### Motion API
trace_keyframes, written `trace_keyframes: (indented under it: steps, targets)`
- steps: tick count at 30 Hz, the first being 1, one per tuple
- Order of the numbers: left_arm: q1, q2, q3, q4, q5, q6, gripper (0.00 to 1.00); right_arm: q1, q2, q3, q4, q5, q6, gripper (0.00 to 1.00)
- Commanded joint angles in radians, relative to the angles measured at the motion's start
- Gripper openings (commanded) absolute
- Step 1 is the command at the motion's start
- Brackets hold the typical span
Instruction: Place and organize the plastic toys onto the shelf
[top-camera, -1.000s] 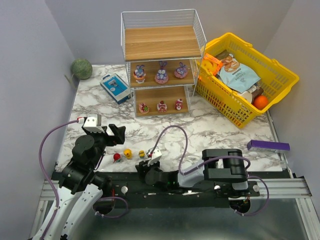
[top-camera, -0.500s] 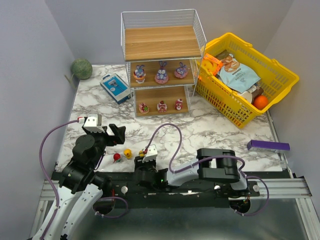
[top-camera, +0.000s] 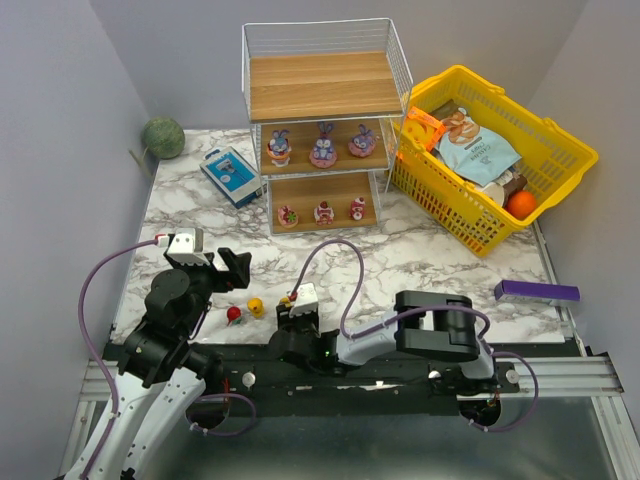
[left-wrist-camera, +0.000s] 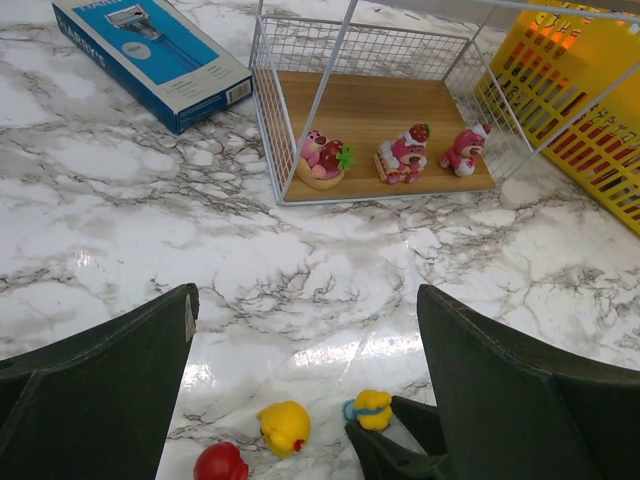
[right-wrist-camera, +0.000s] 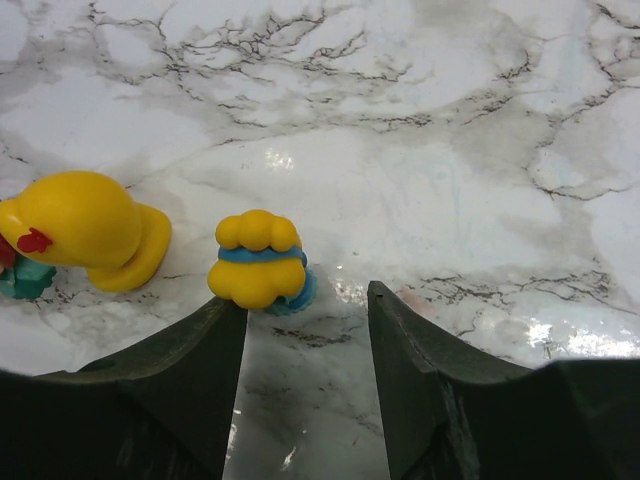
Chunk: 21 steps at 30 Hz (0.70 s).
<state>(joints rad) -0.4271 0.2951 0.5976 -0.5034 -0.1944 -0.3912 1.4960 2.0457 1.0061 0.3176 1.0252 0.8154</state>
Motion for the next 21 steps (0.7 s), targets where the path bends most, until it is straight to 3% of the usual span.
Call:
trace_keyframes:
  steps: [1, 7, 15, 21]
  targets:
    - [0.005, 0.003, -0.004, 0.000, -0.022, -0.005, 0.99, -0.028, 0.106, -0.046, -0.032, -0.162, -0.091, 0.58]
    - [0.005, 0.001, -0.002, 0.000, -0.023, -0.006, 0.99, -0.029, 0.139, 0.017, -0.014, -0.195, -0.136, 0.55]
    - [0.005, -0.002, -0.002, 0.000, -0.023, -0.005, 0.99, -0.029, 0.146, 0.065, -0.104, -0.182, -0.048, 0.56]
    - [0.005, -0.005, -0.004, 0.000, -0.022, -0.005, 0.99, -0.037, 0.142, 0.055, -0.129, -0.178, -0.013, 0.45]
